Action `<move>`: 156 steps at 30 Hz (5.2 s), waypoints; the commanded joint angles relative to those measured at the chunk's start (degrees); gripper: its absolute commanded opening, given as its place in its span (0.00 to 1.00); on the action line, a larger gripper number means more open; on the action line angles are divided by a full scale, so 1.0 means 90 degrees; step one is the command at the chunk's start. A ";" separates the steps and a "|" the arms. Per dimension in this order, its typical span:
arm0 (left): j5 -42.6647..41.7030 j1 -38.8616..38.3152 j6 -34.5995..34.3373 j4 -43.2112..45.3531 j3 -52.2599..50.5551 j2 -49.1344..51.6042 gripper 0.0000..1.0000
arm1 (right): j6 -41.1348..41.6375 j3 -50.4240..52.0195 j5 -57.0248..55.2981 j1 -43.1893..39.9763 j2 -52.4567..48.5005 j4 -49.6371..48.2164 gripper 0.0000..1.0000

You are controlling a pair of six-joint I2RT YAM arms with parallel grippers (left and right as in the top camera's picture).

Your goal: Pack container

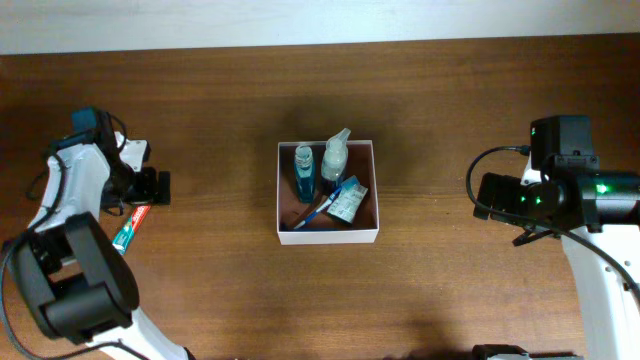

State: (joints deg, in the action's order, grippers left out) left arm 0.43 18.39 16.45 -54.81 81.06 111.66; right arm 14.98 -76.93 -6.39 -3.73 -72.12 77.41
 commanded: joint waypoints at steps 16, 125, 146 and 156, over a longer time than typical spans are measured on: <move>0.0019 0.0202 -0.0187 0.0180 -0.0211 0.1129 0.99 | 0.0000 -0.0015 -0.0036 -0.0053 -0.0005 -0.0005 0.98; -0.0554 -0.1882 -0.0731 -0.0702 0.1489 -0.2858 0.99 | -0.0804 -0.0304 -0.0369 0.1331 0.0017 -0.2657 0.98; -0.0576 -0.1882 -0.1251 0.0988 -0.3764 -0.8854 0.99 | -0.0806 0.2958 -0.0369 0.1331 0.4716 -0.2526 0.98; -0.0576 -0.1882 -0.1251 0.0988 -0.3764 -0.8854 0.99 | -0.0806 0.2958 -0.0369 0.1331 0.4716 -0.2526 0.98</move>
State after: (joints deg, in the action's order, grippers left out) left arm -4.12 1.32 6.13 -46.02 47.70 32.23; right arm 7.70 -50.59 -9.02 8.08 -29.82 54.85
